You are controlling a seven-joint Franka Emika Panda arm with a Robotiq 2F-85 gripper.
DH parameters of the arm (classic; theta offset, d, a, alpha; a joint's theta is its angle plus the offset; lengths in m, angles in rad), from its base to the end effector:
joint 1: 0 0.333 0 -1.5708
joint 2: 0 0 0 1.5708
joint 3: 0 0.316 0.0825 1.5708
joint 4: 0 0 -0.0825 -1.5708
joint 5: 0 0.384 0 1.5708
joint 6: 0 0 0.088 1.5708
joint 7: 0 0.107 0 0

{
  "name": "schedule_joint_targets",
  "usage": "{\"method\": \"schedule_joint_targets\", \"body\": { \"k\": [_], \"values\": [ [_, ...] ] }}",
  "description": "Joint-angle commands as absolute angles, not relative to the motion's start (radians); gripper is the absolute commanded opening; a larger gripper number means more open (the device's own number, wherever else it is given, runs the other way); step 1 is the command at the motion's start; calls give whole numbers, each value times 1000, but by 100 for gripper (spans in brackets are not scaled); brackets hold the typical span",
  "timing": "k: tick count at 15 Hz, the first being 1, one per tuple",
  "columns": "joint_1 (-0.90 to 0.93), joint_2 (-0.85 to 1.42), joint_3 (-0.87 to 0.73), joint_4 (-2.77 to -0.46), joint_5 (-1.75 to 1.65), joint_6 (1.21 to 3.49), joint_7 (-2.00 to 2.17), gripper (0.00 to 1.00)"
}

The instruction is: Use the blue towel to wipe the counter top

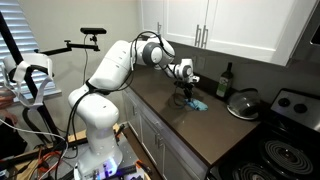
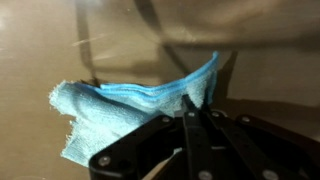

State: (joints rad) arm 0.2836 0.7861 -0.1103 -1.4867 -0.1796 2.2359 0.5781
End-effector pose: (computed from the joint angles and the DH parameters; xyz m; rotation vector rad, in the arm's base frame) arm 0.7012 0.1306 0.2061 2.9007 -0.3795 0.0700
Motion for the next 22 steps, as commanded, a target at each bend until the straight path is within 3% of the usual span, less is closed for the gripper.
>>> {"method": "schedule_joint_targets", "body": {
  "k": [1, 13, 22],
  "values": [
    [228, 779, -141, -1495, -136, 2238, 636, 3],
    [238, 710, -132, -1658, -163, 2211, 650, 3],
    [349, 758, -24, -1575, -202, 2140, 591, 3]
  ]
}}
